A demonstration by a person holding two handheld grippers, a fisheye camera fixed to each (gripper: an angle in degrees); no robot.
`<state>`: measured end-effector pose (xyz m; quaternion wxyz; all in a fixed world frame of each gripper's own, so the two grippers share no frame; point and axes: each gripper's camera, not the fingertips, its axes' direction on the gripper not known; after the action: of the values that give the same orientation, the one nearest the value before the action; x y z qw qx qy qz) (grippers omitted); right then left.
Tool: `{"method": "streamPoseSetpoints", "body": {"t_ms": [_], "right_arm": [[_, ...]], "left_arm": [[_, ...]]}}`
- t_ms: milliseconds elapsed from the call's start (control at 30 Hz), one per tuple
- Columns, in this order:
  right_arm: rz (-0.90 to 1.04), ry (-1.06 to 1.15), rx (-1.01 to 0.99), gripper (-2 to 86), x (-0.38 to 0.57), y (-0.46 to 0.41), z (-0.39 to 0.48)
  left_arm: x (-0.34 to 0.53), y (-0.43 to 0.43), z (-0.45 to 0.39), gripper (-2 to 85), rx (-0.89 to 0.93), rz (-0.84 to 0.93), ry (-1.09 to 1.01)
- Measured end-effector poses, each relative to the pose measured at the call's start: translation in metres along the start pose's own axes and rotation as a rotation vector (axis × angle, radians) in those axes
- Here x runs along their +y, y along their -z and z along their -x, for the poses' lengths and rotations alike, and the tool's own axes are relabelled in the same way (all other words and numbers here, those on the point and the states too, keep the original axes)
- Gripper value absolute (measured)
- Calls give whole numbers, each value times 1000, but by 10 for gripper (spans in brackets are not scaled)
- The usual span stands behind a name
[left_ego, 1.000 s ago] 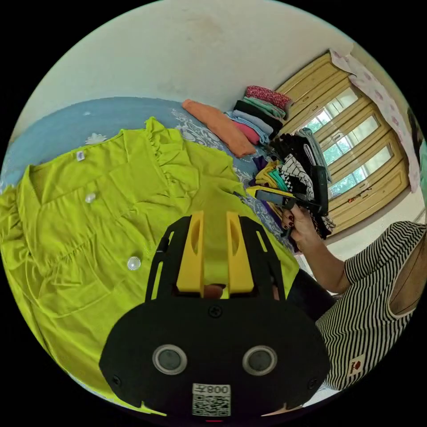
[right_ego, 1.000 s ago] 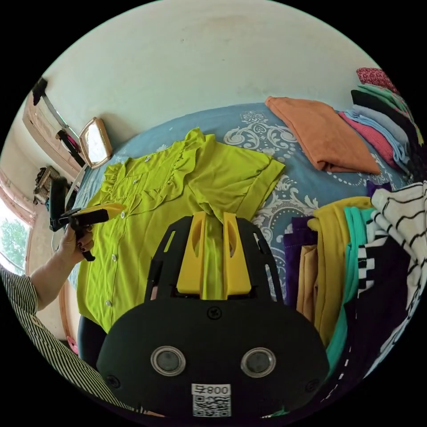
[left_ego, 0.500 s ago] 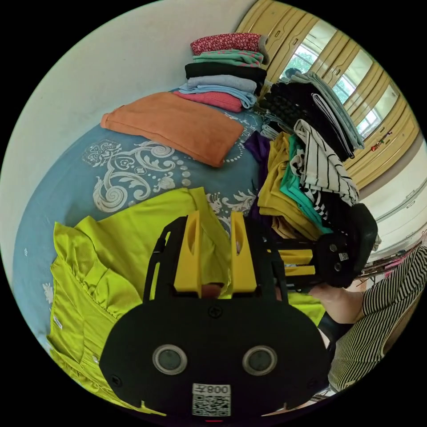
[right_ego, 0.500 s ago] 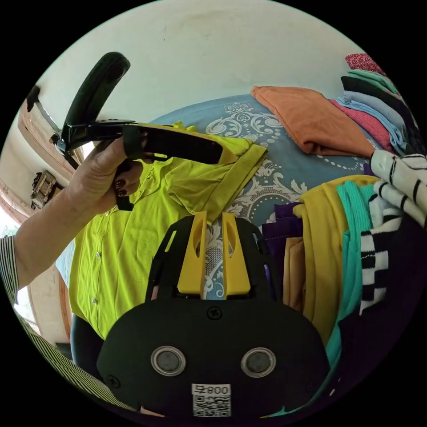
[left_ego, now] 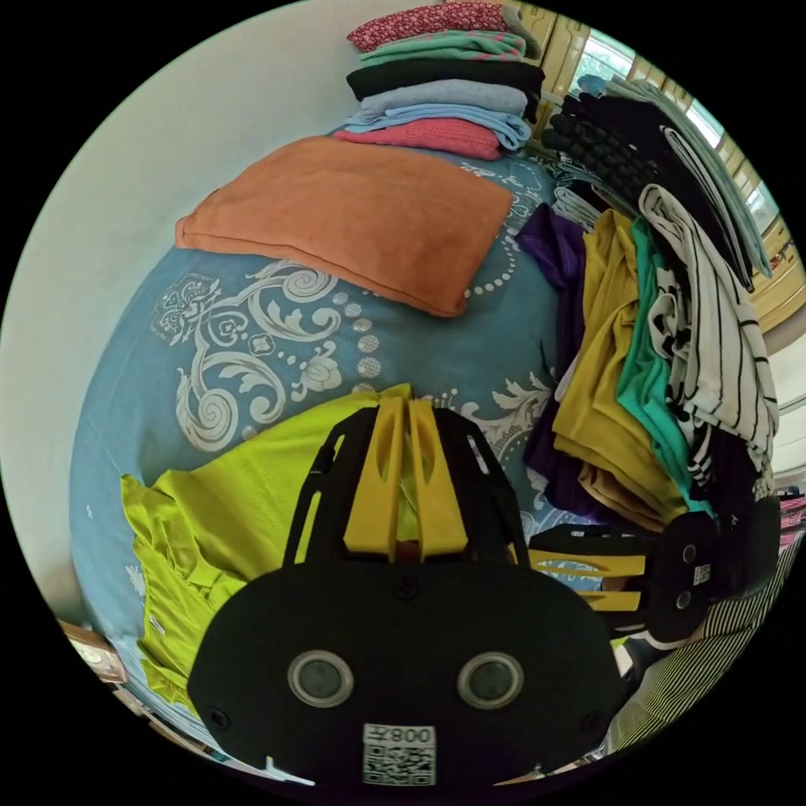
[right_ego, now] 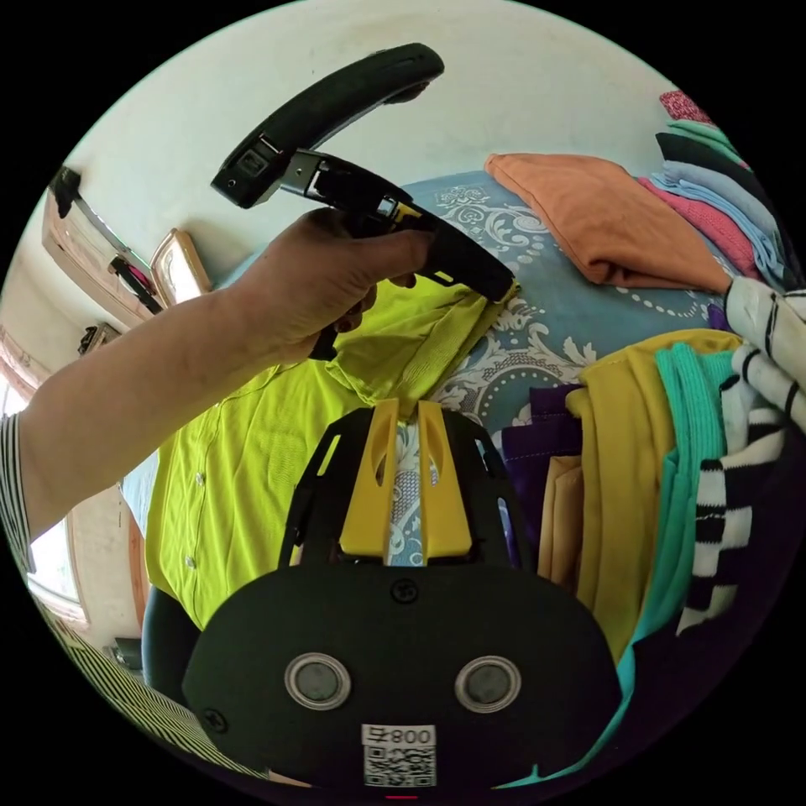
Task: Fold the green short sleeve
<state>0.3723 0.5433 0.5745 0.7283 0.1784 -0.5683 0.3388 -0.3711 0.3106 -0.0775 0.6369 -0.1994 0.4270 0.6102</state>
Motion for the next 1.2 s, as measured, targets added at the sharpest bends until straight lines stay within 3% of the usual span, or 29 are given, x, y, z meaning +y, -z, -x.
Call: {"method": "streamPoseSetpoints", "body": {"t_ms": [400, 833, 1200], "right_arm": [[-79, -19, -27, 4, 27, 25, 13], [-323, 218, 31, 3, 66, 62, 134], [-209, 476, 158, 5, 89, -2, 245]], "left_arm": [[53, 54, 103, 6, 226, -170, 176], [236, 159, 267, 4, 491, -501, 435], [352, 148, 361, 7, 502, -510, 609]]}}
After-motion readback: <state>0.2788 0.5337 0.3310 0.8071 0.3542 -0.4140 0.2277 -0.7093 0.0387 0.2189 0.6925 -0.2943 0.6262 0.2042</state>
